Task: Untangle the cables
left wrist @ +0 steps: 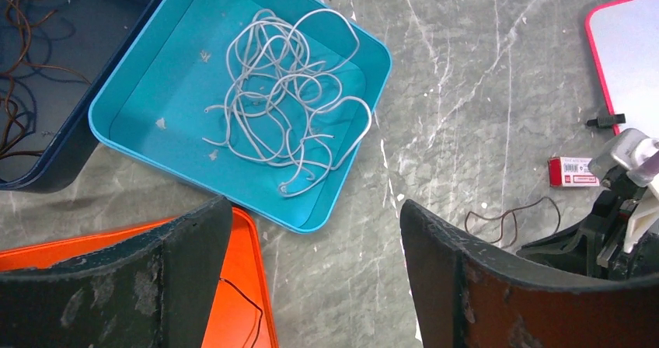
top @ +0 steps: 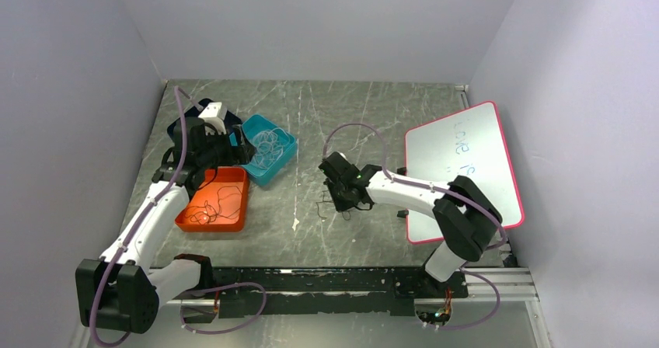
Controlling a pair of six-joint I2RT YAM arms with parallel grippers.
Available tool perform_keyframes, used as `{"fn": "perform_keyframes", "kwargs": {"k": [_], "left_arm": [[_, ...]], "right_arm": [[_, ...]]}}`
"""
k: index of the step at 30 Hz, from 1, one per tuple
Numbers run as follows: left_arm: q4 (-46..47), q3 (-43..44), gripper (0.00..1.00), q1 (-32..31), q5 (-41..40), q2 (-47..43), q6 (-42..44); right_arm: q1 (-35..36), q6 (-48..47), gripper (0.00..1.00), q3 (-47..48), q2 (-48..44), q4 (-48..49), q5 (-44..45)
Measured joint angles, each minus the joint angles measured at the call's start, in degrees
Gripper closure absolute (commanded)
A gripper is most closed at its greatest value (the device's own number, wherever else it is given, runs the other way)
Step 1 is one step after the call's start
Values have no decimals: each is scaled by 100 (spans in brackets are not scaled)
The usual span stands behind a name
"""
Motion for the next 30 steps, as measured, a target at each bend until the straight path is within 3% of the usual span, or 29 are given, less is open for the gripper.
{"fn": "perform_keyframes", "kwargs": {"k": [3, 10, 23, 30], "left_arm": [[0, 0, 17, 0, 22, 0, -7], [133, -46, 16, 0, 199, -33, -2], [1899, -573, 14, -118, 2361, -522, -70], [2758, -883, 11, -339, 2859, -708, -313]], "right_arm": [[0, 2, 100, 0, -160, 2, 42], [-2, -15, 100, 153, -813, -57, 81], [-232, -66, 100, 1346, -1849, 96, -442], [-337, 15, 100, 1755, -2199, 498, -527]]}}
